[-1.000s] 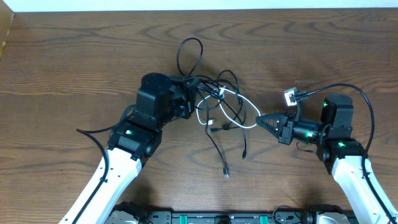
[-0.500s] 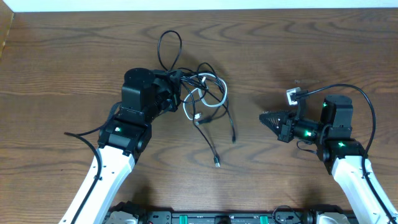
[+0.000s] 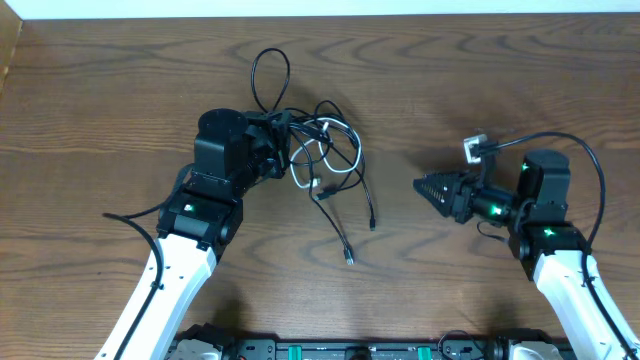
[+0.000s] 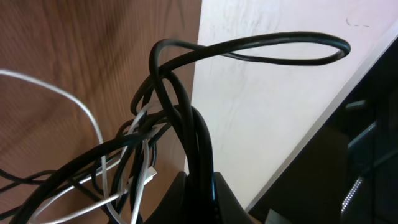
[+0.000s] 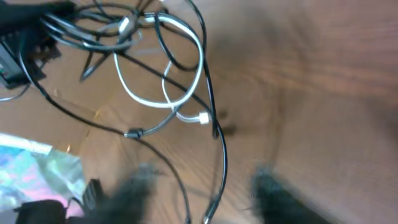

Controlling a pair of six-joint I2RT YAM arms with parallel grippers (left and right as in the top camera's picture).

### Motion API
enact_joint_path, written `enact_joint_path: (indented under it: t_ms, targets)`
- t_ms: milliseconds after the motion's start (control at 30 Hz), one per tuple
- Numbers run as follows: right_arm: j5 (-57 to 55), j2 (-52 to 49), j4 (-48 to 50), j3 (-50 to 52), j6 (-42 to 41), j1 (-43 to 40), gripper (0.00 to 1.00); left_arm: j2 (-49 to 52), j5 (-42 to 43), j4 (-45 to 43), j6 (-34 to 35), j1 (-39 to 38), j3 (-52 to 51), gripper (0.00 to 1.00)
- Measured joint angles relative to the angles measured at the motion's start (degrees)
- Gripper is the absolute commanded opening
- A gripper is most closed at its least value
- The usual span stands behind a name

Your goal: Untangle cables

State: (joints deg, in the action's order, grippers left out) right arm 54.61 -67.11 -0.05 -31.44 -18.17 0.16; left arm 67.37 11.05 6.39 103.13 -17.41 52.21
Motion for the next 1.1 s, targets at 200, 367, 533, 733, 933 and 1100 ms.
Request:
enact_joint_path:
  t_ms: [200, 367, 533, 733, 933, 1100]
  targets:
    - [-0.2, 0.0, 9.0, 0.0, -8.9, 1.4, 0.82, 0.0, 0.8, -0.3, 3.6, -1.0, 0.0, 0.07]
    - [-1.9, 0.0, 15.6, 0.0, -13.1, 6.6, 0.76, 0.0, 0.9, -0.5, 5.7, -1.9, 0.0, 0.07]
    - [-10.5, 0.0, 17.7, 0.0, -26.1, 10.4, 0.69, 0.0, 0.9, -2.1, 7.3, -2.4, 0.0, 0.08]
    - [-19.8, 0.0, 17.8, 0.0, -42.5, 15.7, 0.62, 0.0, 0.9, -2.3, 8.3, -2.4, 0.0, 0.07]
    - [-31.3, 0.0, 17.8, 0.0, -53.8, 25.1, 0.54, 0.0, 0.9, -2.3, 9.4, -2.4, 0.0, 0.07]
    - [-42.1, 0.0, 18.8, 0.0, -57.8, 31.8, 0.51, 0.0, 0.9, -2.3, 9.4, -3.0, 0.0, 0.07]
